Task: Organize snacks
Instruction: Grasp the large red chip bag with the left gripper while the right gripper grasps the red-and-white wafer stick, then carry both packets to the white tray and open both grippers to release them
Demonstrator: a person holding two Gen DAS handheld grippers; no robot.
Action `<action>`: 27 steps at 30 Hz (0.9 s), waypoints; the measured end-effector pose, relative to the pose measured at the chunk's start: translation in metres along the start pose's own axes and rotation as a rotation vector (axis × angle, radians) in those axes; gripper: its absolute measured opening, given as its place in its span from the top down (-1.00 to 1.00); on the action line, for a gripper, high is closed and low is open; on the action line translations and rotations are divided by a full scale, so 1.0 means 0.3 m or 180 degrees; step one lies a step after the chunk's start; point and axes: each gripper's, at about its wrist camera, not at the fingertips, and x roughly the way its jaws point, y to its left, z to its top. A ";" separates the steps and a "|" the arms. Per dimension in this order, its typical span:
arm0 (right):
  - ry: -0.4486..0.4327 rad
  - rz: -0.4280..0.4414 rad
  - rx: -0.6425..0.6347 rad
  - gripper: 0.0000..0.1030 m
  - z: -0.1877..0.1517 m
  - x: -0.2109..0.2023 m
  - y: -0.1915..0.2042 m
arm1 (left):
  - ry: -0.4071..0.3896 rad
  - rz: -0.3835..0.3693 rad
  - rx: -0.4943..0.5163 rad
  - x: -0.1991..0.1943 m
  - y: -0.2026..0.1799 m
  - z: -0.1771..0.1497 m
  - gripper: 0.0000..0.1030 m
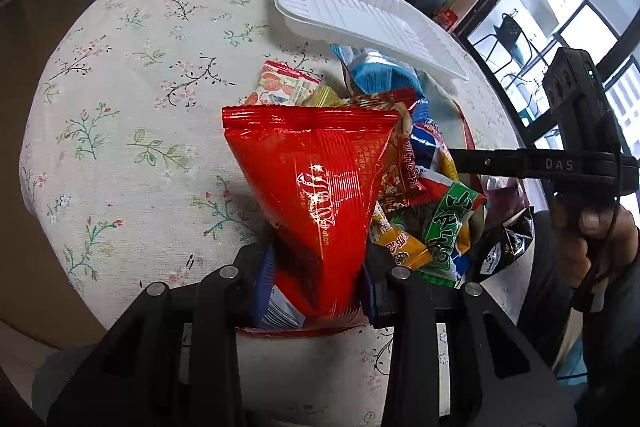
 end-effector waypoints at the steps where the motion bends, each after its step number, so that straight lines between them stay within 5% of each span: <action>1: -0.0006 0.0011 -0.0021 0.53 0.000 0.002 0.002 | 0.0014 0.0012 0.0014 0.002 -0.003 0.002 0.34; 11: -0.0233 0.0204 0.0113 0.62 -0.024 -0.047 -0.018 | -0.0191 -0.0087 -0.0112 -0.033 0.016 -0.004 0.52; 27: -0.0770 0.0710 0.0379 0.62 -0.026 -0.215 -0.073 | -0.0426 -0.0523 -0.0344 -0.178 0.103 0.019 0.53</action>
